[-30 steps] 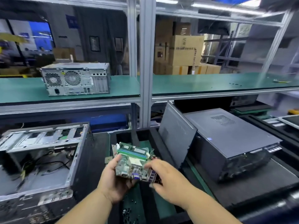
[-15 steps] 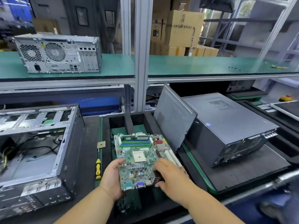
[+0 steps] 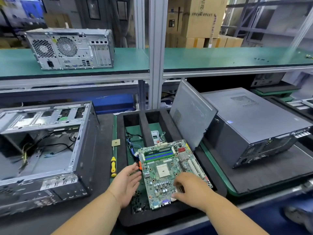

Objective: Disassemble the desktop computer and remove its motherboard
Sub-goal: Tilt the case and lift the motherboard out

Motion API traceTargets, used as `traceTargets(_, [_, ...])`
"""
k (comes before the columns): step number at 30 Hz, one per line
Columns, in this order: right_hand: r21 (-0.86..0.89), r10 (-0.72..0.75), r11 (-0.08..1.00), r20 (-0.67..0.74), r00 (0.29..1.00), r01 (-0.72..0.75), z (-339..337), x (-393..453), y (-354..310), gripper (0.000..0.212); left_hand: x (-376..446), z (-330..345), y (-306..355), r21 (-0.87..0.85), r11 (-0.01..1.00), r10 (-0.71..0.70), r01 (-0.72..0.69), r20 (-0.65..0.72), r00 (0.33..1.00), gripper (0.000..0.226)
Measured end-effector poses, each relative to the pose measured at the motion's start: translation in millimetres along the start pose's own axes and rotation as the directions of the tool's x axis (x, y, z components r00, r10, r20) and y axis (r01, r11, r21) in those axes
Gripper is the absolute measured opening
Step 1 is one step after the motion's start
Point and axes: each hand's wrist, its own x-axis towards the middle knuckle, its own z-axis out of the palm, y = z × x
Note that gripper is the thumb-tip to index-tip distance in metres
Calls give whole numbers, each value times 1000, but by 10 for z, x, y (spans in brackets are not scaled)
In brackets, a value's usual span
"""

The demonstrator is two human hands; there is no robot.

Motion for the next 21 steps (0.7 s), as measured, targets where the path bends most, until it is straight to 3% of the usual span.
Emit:
traceTargets(4, [94,32,995,-112,993,-21,-113,149,-160,30,-61,-30,44,21,998,55,-56,38,998,38])
traceTargets(9, [193,-5,981,-151,989,34,-273,337,-586,16,-315,-15,356,75,973,208,-218,120,971,43])
traceTargets(13, [284,-10,956,-203,979,69,-411,528,-1023,13,-533,-132,680,274,884,340,-378,176,924,23])
traceTargets(21, [345,-117,911,-305,945,225,-532,902,-1959,13,-885,-671,1285,453,705,532,-546,173,829,24])
